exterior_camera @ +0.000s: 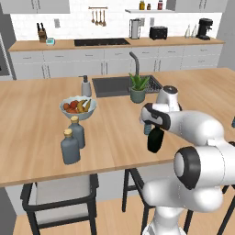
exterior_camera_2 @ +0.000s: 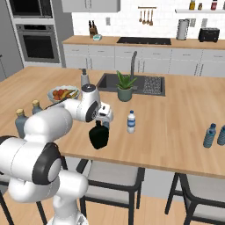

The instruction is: Move the plastic bottles in the middle to the plastics group, and the glass bottles in the middle to the glass group.

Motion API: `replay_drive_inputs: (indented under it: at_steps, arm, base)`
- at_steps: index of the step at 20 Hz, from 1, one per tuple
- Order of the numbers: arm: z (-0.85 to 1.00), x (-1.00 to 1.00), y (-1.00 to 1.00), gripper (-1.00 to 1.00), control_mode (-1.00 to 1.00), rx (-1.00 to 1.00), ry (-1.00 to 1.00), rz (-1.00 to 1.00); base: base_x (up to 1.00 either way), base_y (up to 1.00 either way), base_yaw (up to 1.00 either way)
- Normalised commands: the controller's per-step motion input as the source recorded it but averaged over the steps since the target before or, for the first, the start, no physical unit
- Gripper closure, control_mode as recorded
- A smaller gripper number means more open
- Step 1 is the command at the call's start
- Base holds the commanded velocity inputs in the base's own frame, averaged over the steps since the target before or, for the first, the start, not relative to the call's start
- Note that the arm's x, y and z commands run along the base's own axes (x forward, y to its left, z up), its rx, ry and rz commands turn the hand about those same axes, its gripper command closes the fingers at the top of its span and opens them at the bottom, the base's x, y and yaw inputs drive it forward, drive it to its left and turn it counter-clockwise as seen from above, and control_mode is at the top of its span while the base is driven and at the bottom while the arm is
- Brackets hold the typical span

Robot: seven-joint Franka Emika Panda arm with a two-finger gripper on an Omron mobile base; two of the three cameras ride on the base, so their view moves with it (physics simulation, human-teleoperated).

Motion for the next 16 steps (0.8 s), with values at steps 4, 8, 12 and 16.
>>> replay_drive_inputs:
  at_steps: [4, 8, 12, 16]
  arm:
    - [-0.38, 0.00, 0.00, -1.00, -1.00, -0.04, 0.00, 0.07]
    - [-0.12, 0.00, 0.00, -1.00, -1.00, -0.04, 0.00, 0.04]
    - [0.02, -0.08, 0.06, -1.00, -1.00, 0.00, -0.03, 0.09]
    - [0.04, -0.41, 0.13, -1.00, -1.00, 0.00, -0.09, 0.09]
  base:
    - [0.00, 0.00, 0.00]
    - [0.00, 0.00, 0.00]
    - [0.00, 0.00, 0.00]
    - [0.00, 0.00, 0.00]
